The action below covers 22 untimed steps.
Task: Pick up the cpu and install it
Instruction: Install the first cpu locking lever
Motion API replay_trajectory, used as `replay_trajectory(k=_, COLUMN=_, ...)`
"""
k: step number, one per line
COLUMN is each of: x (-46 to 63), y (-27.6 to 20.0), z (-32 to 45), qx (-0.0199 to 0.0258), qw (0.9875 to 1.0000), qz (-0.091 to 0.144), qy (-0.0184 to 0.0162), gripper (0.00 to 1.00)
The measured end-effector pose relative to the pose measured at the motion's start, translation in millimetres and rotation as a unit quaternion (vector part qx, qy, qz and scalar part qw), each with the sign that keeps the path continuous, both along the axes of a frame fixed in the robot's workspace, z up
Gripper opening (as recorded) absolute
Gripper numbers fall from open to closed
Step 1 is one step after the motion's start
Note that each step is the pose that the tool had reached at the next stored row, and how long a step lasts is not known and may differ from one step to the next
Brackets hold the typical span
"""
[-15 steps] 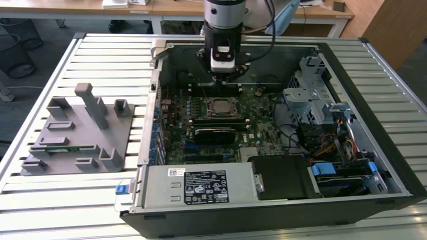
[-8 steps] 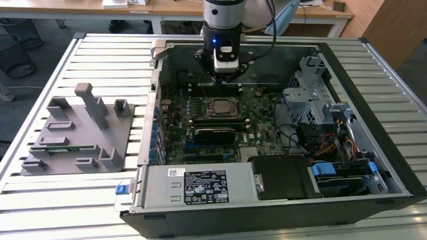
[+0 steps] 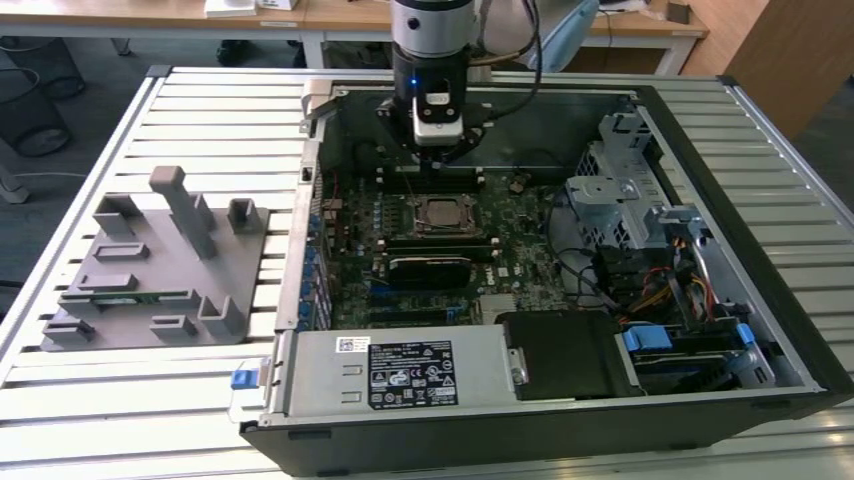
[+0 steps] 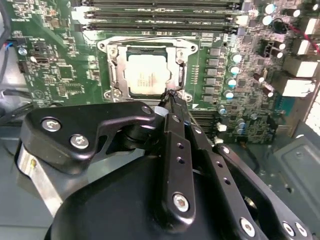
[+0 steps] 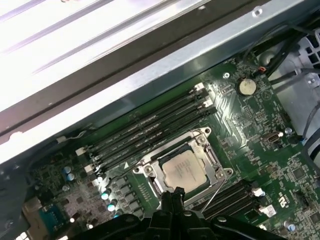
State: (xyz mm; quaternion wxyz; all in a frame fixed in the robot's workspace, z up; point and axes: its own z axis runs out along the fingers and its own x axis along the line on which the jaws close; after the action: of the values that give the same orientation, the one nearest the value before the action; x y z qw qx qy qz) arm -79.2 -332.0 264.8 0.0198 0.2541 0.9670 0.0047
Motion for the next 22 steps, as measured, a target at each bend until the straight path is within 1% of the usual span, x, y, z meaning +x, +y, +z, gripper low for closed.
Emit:
replay_trajectory(k=2, x=0.0, y=0.0, z=-0.1, qx=0.0, qw=0.9998, qz=0.018, qy=0.0, gripper=0.11)
replay_trajectory(k=4, x=-0.1, y=0.0, z=-0.3, qx=0.0, qw=0.9993, qz=0.036, qy=0.0, gripper=0.11)
replay_trajectory(k=6, x=0.0, y=0.0, z=-0.5, qx=0.0, qw=0.9985, qz=0.054, qy=0.0, gripper=0.11)
replay_trajectory(k=9, x=-0.1, y=0.0, z=-0.7, qx=0.0, qw=0.9967, qz=0.081, qy=0.0, gripper=0.11)
replay_trajectory(k=11, x=-0.1, y=0.0, z=-0.9, qx=0.0, qw=0.995, qz=0.1, qy=0.0, gripper=0.11)
replay_trajectory(k=12, x=-0.1, y=0.0, z=-1.2, qx=0.0, qw=0.993, qz=0.118, qy=0.0, gripper=0.11)
replay_trajectory(k=14, x=-0.1, y=0.0, z=-1.3, qx=0.0, qw=0.991, qz=0.134, qy=0.0005, gripper=0.11)
replay_trajectory(k=15, x=0.0, y=0.2, z=-1.3, qx=0.0002, qw=0.9905, qz=0.137, qy=0.0021, gripper=0.11)
replay_trajectory(k=16, x=-0.1, y=0.5, z=-1.4, qx=0.0011, qw=0.9898, qz=0.142, qy=0.0083, gripper=0.11)
replay_trajectory(k=17, x=-0.2, y=0.5, z=-1.3, qx=0.0012, qw=0.9892, qz=0.146, qy=0.0095, gripper=0.11)
replay_trajectory(k=18, x=-0.2, y=0.5, z=-1.3, qx=0.0011, qw=0.9882, qz=0.153, qy=0.0098, gripper=0.11)
replay_trajectory(k=20, x=-0.3, y=0.5, z=-1.7, qx=0.001, qw=0.9856, qz=0.169, qy=0.0097, gripper=0.11)
replay_trajectory(k=22, x=-0.3, y=0.5, z=-2.3, qx=0.0009, qw=0.9824, qz=0.186, qy=0.0097, gripper=0.11)
